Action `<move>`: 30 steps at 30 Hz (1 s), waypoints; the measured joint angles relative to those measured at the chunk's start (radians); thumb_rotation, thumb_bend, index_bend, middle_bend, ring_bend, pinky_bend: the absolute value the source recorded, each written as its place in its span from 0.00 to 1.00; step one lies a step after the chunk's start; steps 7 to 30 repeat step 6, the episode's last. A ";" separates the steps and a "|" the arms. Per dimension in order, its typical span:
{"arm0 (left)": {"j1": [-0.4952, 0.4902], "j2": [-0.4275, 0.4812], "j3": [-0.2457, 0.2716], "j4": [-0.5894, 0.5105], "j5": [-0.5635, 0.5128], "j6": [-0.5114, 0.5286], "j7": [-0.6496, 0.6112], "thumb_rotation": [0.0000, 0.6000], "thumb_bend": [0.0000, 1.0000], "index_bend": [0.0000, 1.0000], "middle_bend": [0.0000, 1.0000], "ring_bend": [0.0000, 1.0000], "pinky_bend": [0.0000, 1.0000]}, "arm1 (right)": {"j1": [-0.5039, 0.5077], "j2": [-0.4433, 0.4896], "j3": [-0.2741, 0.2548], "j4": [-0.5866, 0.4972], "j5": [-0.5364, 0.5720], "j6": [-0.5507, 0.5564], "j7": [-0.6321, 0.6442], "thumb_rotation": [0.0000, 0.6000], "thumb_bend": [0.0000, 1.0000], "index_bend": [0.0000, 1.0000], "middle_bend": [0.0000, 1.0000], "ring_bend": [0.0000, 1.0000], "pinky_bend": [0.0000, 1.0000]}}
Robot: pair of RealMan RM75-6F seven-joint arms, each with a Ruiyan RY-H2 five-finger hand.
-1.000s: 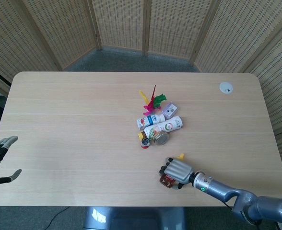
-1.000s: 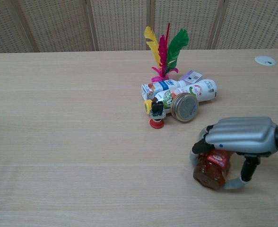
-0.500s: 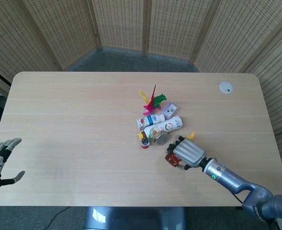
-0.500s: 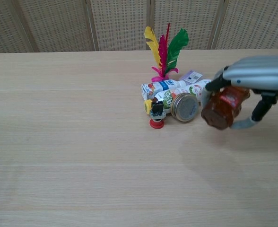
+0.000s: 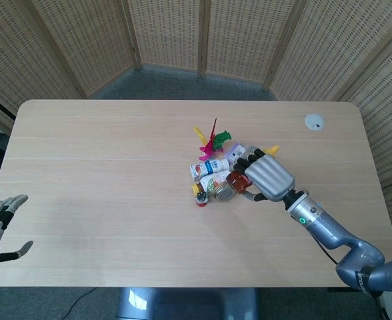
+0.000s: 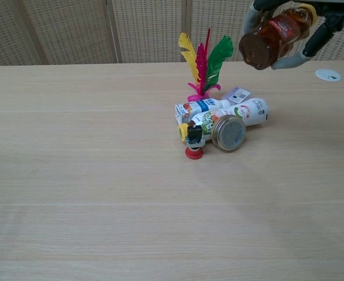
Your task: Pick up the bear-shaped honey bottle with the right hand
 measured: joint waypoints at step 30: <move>-0.015 -0.014 -0.006 0.009 -0.001 -0.019 -0.003 1.00 0.34 0.00 0.00 0.00 0.00 | 0.005 0.027 0.018 -0.051 0.036 -0.011 -0.067 1.00 0.31 0.60 0.72 0.41 0.19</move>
